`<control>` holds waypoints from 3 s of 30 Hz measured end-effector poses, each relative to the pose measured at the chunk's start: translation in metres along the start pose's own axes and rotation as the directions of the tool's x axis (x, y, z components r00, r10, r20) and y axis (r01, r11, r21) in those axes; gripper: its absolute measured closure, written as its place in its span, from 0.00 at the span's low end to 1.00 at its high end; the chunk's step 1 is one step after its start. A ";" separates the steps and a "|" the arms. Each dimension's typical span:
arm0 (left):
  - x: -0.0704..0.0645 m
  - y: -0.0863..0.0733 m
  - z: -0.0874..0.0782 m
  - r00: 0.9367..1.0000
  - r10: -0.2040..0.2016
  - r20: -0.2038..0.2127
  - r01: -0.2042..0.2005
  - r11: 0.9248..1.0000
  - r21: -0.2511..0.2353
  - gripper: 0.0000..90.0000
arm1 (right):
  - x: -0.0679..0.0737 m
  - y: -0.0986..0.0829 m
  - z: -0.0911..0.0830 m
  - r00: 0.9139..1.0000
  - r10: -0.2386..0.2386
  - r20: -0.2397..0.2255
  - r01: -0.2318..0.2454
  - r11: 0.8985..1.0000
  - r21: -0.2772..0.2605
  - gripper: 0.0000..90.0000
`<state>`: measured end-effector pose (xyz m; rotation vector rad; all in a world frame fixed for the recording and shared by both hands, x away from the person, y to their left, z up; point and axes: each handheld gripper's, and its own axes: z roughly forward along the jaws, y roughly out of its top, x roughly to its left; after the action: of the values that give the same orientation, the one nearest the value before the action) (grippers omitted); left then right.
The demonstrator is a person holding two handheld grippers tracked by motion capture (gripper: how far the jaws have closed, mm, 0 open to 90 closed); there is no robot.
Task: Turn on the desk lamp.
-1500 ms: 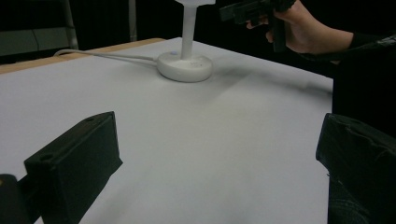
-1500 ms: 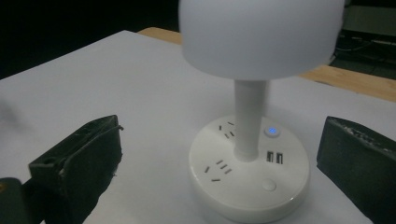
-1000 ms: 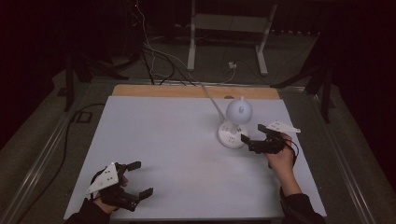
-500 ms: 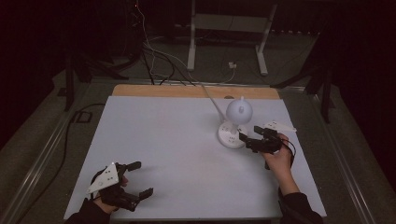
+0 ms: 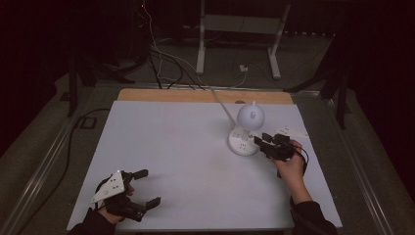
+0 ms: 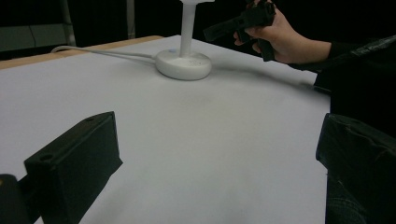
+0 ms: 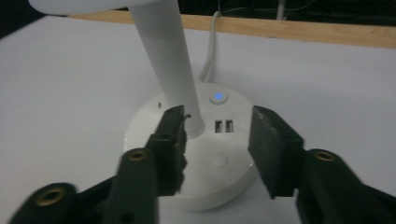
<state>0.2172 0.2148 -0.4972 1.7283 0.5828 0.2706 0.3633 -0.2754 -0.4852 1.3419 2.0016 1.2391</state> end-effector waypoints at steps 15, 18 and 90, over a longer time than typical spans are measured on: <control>0.000 0.000 0.000 1.000 0.000 0.000 0.000 1.000 0.002 0.00 | -0.002 -0.001 0.006 0.998 -0.038 0.041 0.036 0.998 0.052 1.00; 0.000 0.000 0.001 1.000 -0.001 -0.001 0.001 1.000 0.002 0.00 | 0.000 -0.003 0.009 0.998 -0.041 0.044 0.039 0.997 0.062 1.00; 0.001 0.001 0.001 1.000 -0.003 0.006 0.003 1.000 -0.004 0.00 | 0.015 0.004 0.002 0.992 -0.079 -0.100 0.081 0.997 0.016 0.27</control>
<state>0.2185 0.2146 -0.4970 1.7242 0.5803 0.2647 0.3605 -0.2610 -0.4809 1.2189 2.1196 1.2748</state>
